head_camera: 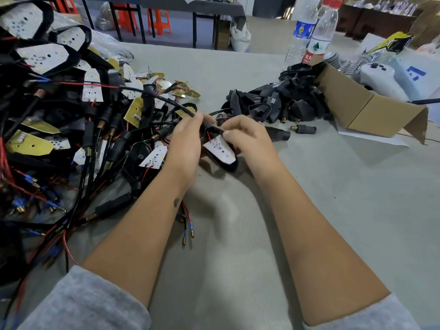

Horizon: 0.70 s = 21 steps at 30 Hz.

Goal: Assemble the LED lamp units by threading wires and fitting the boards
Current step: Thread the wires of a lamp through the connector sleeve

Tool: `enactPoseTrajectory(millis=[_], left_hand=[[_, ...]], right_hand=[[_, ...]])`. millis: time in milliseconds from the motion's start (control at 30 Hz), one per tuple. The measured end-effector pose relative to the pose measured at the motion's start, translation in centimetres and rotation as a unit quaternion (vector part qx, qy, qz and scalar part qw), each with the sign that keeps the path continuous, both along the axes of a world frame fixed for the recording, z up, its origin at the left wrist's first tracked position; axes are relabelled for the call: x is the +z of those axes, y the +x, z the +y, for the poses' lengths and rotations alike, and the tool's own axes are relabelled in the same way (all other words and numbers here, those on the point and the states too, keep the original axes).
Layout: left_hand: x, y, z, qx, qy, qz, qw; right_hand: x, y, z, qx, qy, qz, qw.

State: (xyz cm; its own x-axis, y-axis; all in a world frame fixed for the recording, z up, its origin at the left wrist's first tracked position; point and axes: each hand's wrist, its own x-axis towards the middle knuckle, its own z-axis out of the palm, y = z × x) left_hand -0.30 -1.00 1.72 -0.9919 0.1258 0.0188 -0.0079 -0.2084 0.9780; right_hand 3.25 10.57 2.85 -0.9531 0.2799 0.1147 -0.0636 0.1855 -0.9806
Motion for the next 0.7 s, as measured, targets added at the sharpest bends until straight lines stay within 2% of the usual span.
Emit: enactPoseTrajectory(millis=[67, 133, 200, 267, 367, 467, 700], left_hand=[[0.6, 0.3, -0.2, -0.039, -0.08, -0.003, 0.996], [1.2, 0.8, -0.3, -0.107, -0.143, -0.024, 0.984], [1.4, 1.3, -0.5, -0.17, -0.189, -0.009, 0.967], [1.5, 1.8, -0.7, -0.219, -0.195, 0.039, 0.955], [1.7, 2.1, -0.9, -0.253, -0.21, 0.058, 0.943], [1.6, 2.1, -0.8, -0.248, -0.244, 0.073, 0.935], [-0.1, 1.4, -0.4, -0.135, -0.327, 0.137, 0.925]], right_hand=[[0.6, -0.2, -0.1, 0.056, -0.109, -0.077, 0.99], [0.2, -0.1, 0.1, 0.081, -0.161, -0.064, 0.981], [-0.4, 0.0, 0.4, 0.071, -0.18, -0.022, 0.981], [-0.8, -0.1, 0.6, 0.065, -0.181, 0.019, 0.981], [-0.8, 0.0, 0.9, 0.061, -0.15, 0.032, 0.986], [-0.6, 0.5, 0.6, 0.038, -0.14, 0.039, 0.989], [-0.8, 0.3, -0.2, -0.065, -0.118, 0.056, 0.989]])
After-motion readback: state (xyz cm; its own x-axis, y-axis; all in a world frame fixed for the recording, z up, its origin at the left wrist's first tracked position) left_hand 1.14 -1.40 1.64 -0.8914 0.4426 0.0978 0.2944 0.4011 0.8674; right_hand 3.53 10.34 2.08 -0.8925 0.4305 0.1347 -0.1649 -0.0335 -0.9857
